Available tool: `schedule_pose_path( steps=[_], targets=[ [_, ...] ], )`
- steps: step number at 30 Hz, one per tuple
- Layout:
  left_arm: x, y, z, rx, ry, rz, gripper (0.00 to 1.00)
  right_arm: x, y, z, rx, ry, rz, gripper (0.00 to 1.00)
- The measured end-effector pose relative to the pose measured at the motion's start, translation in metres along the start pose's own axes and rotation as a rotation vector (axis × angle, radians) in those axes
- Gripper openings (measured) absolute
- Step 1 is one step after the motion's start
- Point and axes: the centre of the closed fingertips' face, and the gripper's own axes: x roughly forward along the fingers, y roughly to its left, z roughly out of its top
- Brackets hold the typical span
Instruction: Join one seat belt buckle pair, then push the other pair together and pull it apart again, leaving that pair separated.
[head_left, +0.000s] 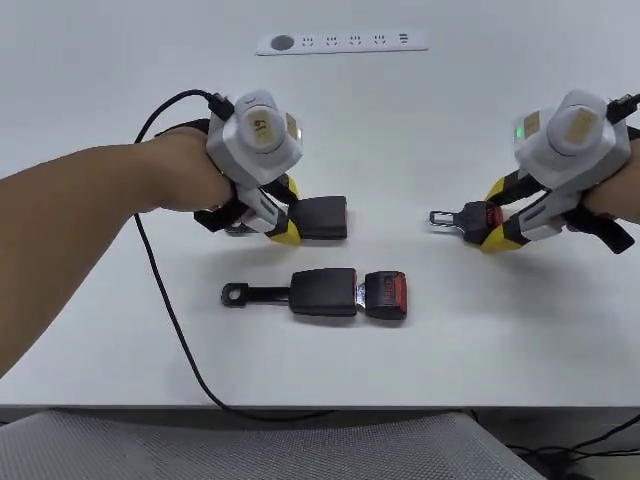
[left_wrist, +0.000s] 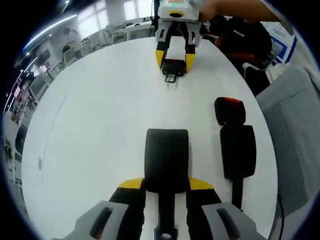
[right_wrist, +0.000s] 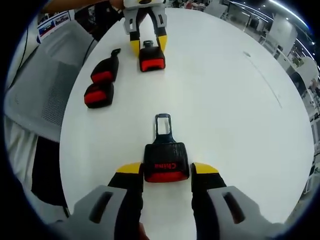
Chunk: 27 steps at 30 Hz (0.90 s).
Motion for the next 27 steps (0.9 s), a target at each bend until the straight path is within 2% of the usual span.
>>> schedule_pose_path(
  steps=[1, 3, 6, 8, 10, 11, 13, 15, 17, 20, 21, 22, 23, 25, 26, 27],
  targets=[
    [-0.001, 0.000, -0.001, 0.013, 0.003, 0.006, 0.32, 0.000, -0.001, 0.000, 0.010, 0.001, -0.009, 0.41],
    [-0.001, -0.002, 0.001, -0.005, 0.006, 0.016, 0.34, -0.001, -0.003, -0.001, 0.026, 0.001, -0.026, 0.46],
    [-0.002, 0.001, 0.000, 0.007, 0.007, 0.033, 0.41, -0.002, -0.003, -0.003, 0.033, 0.000, -0.064, 0.55],
    [-0.007, 0.005, 0.002, -0.007, -0.016, 0.062, 0.43, -0.004, -0.002, -0.005, 0.045, 0.007, -0.079, 0.58],
    [-0.014, 0.005, 0.005, -0.029, -0.039, 0.085, 0.46, -0.008, 0.005, -0.001, 0.150, -0.028, -0.075, 0.59],
    [-0.017, 0.004, 0.005, -0.028, -0.042, 0.092, 0.47, -0.010, 0.006, 0.000, 0.170, -0.034, -0.078, 0.60],
    [-0.027, 0.000, 0.008, -0.043, -0.068, 0.110, 0.47, -0.016, 0.007, 0.003, 0.154, -0.042, -0.098, 0.63],
    [-0.031, -0.002, 0.007, -0.095, -0.098, 0.129, 0.49, -0.021, 0.012, 0.011, 0.156, -0.070, -0.112, 0.65],
    [-0.042, -0.008, 0.009, -0.126, -0.119, 0.139, 0.52, -0.025, 0.017, 0.019, 0.153, -0.096, -0.123, 0.66],
    [-0.050, -0.014, 0.008, -0.178, -0.145, 0.155, 0.56, -0.032, 0.028, 0.033, 0.155, -0.149, -0.148, 0.67],
    [-0.053, -0.019, 0.007, -0.212, -0.162, 0.163, 0.58, -0.032, 0.029, 0.034, 0.158, -0.153, -0.148, 0.67],
    [-0.055, -0.020, 0.007, -0.218, -0.165, 0.164, 0.61, -0.034, 0.031, 0.037, 0.161, -0.162, -0.151, 0.67],
    [-0.060, -0.028, 0.007, -0.232, -0.173, 0.168, 0.63, -0.036, 0.035, 0.042, 0.172, -0.181, -0.163, 0.68],
    [-0.063, -0.034, 0.002, -0.243, -0.184, 0.169, 0.66, -0.039, 0.043, 0.049, 0.190, -0.208, -0.170, 0.70],
    [-0.066, -0.044, 0.002, -0.263, -0.185, 0.170, 0.67, -0.041, 0.047, 0.051, 0.192, -0.211, -0.170, 0.70],
    [-0.068, -0.048, 0.002, -0.270, -0.187, 0.171, 0.69, -0.043, 0.051, 0.054, 0.191, -0.223, -0.181, 0.71]
  ],
)
